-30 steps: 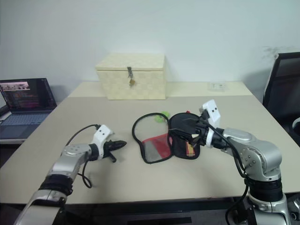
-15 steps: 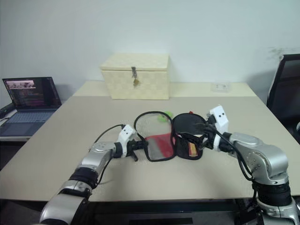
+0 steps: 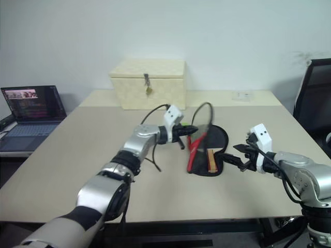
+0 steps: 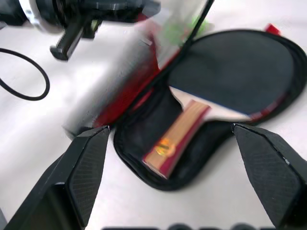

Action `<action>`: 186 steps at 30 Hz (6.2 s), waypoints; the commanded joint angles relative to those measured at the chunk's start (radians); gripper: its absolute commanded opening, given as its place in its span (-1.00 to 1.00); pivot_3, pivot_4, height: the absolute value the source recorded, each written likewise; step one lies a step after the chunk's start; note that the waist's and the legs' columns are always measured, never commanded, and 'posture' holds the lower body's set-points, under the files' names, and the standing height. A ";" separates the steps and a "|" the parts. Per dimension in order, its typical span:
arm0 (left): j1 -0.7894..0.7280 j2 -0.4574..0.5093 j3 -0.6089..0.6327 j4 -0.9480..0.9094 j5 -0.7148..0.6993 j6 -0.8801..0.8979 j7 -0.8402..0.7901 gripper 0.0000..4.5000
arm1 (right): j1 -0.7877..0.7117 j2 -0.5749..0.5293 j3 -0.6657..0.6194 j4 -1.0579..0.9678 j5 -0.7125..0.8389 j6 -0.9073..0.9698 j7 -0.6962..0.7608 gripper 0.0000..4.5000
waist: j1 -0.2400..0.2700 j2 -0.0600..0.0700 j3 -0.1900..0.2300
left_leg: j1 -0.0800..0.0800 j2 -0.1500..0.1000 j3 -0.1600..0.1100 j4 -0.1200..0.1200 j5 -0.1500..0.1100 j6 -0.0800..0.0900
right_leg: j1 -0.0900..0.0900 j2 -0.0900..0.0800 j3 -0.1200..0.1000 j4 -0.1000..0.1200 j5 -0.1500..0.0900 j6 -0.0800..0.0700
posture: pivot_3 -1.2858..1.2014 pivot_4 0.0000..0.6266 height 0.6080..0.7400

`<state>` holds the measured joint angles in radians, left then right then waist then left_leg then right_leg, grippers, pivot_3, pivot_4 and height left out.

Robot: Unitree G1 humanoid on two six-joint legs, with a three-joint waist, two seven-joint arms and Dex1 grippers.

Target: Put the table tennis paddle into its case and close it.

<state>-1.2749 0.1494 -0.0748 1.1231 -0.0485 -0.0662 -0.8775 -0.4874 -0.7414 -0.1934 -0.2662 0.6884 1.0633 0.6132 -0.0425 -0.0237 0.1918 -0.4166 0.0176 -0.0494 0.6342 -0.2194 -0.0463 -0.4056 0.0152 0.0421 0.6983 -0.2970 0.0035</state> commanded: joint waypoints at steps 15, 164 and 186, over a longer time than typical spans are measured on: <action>0.360 0.221 0.138 -0.516 -0.216 0.224 -0.217 -0.98 | -0.173 0.160 0.123 0.365 -0.215 -0.189 -0.094 1.00 | -0.015 0.001 0.000 | 0.000 0.008 -0.001 0.001 0.001 0.000 | -0.001 0.000 0.000 0.002 0.000 0.000 | 0.03 -0.52 1.00; 0.142 0.212 0.128 0.159 -0.006 0.246 0.158 0.12 | -0.120 0.506 0.362 0.038 -0.228 -0.069 -0.120 1.00 | 0.010 -0.001 -0.001 | 0.000 0.007 -0.003 -0.001 0.000 -0.001 | -0.001 0.001 -0.004 0.002 -0.002 -0.002 | 0.03 -0.52 1.00; 0.092 0.174 0.132 0.179 0.063 0.171 0.301 -1.00 | -0.130 0.545 0.505 0.412 -0.477 -0.272 -0.125 1.00 | 0.008 -0.004 -0.003 | 0.002 0.006 -0.004 0.011 0.000 0.000 | 0.001 0.001 -0.004 0.015 -0.002 -0.001 | 0.03 -0.52 1.00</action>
<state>-1.1360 0.3201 0.0674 1.3068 -0.0149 0.1454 -0.6282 -0.6524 -0.1810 0.2951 0.1203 0.2247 0.7491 0.4807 -0.0349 -0.0280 0.1884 -0.4139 0.0232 -0.0531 0.6451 -0.2190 -0.0467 -0.4048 0.0165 0.0385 0.7133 -0.2995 0.0032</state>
